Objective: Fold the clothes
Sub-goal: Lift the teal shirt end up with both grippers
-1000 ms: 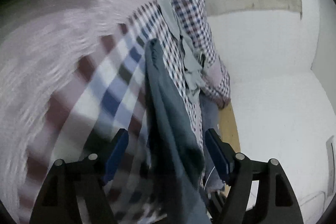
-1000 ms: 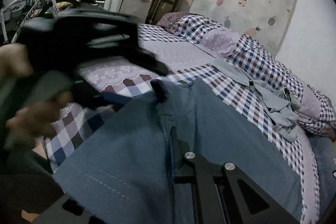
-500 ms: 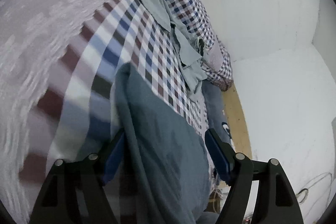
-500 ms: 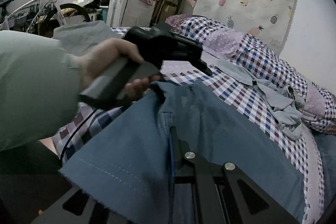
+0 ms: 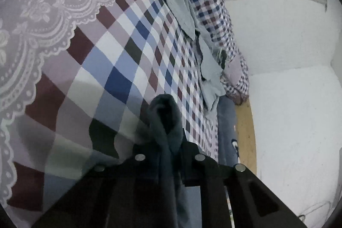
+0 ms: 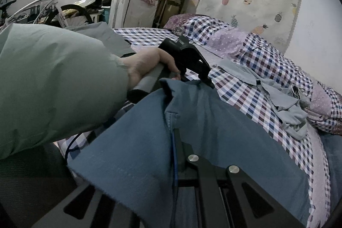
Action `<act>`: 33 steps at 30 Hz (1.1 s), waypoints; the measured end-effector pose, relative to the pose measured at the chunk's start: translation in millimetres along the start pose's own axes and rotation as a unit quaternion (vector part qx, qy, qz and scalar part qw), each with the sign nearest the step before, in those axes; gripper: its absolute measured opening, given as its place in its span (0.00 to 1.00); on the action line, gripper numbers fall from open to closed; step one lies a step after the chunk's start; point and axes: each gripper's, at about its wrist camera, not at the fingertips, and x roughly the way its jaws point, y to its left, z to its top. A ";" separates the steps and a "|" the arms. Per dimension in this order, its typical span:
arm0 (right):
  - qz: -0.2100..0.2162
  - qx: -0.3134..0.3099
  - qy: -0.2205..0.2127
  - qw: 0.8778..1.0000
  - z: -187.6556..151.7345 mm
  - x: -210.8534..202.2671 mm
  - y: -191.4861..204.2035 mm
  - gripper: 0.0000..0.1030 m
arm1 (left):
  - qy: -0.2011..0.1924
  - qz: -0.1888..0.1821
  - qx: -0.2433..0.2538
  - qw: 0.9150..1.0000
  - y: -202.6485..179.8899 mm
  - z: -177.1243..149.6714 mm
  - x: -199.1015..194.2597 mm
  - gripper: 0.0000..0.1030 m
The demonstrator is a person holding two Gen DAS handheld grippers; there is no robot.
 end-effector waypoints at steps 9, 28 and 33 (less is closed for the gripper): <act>0.031 0.013 -0.038 0.999 15.4 -16.3 10.4 0.03 | -0.074 -0.091 0.066 0.991 -61.8 -7.9 -67.5 0.07; 0.083 0.128 -0.057 0.987 -7.5 -28.4 -21.3 0.03 | -0.064 -0.015 0.120 0.991 -110.6 -20.8 -75.2 0.07; 0.071 0.158 -0.069 0.983 -26.7 -62.1 -50.4 0.03 | -0.047 -0.009 0.148 0.988 -164.3 -35.9 -51.7 0.07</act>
